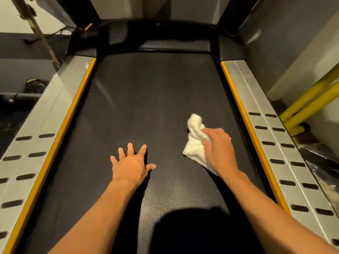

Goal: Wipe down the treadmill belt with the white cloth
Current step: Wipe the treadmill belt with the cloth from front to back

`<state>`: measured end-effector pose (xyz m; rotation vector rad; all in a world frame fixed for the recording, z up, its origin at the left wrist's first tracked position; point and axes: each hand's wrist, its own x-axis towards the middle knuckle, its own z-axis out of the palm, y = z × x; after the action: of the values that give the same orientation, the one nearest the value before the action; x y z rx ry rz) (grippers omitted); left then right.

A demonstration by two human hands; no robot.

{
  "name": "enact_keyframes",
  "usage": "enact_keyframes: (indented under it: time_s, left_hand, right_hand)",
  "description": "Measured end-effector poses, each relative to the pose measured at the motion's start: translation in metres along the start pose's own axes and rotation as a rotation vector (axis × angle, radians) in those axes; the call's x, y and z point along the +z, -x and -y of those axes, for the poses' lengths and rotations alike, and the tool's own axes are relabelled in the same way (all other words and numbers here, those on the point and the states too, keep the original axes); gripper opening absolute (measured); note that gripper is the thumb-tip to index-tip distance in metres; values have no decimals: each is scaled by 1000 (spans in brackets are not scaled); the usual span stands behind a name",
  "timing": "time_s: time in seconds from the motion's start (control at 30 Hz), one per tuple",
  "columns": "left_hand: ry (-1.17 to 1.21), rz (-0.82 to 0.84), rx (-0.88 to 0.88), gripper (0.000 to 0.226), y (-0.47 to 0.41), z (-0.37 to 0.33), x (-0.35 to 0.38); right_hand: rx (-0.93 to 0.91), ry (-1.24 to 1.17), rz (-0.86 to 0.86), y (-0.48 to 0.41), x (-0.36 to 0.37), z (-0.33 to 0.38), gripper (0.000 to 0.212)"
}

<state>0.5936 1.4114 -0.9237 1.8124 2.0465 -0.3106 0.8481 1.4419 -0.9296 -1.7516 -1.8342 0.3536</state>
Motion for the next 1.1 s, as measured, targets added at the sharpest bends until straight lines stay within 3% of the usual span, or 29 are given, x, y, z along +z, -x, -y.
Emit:
enact_keyframes:
  time_s: [0.07,0.13,0.3,0.43,0.53,0.77,0.87,1.03,1.1]
  left_hand:
    - [-69,-10,-22,74,-3,-11,-1]
    - [-87,-38,-27,74,-7,-23,-3]
    - [-40,-67,153,67,-13,-33,4]
    - [-53,-14,147,69,-19,-36,3]
    - [-52,-11,141,69,-19,-37,3]
    - [20,-87,164,62,-13,-30,8]
    - [76,-138,190,60,-6,-22,12]
    - [147,-170,213,58,6,-13,17]
    - [135,-181,213,59,6,-14,18]
  right_hand:
    - [69,171,36,-10,5,-11,29]
    - [7,281,81,6,17,-12,36]
    - [-129,-78,119,37,13,10,28]
    - [20,89,55,-8,-11,-11,22]
    - [154,311,43,-5,-2,-25,39]
    - [-233,57,171,76,27,19,33]
    - [-155,-53,99,69,15,18,31]
    - [119,199,8,25,10,-4,25]
    - [81,230,33,38,21,7,33]
